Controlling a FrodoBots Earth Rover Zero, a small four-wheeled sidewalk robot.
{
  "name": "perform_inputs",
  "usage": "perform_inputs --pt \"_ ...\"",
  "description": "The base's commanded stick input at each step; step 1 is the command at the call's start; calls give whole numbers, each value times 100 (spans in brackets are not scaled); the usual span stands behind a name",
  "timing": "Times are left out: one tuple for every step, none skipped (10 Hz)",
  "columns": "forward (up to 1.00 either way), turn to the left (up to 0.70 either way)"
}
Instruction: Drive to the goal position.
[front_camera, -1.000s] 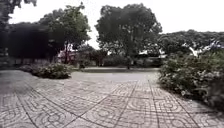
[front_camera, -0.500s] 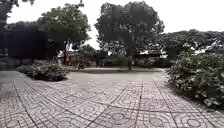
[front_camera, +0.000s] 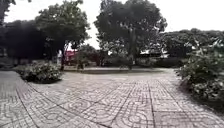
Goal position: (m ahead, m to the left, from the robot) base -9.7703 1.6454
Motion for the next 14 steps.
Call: perform_inputs --pt "100 -25" --pt "100 -16" --pt "100 -4" --pt "100 0" --pt "100 0" --pt "100 -11" --pt "100 -25" --pt "100 -27" --pt "100 -27" --pt "100 -27" --pt "100 -27" --pt "100 -27" --pt "100 -27" --pt "100 -27"
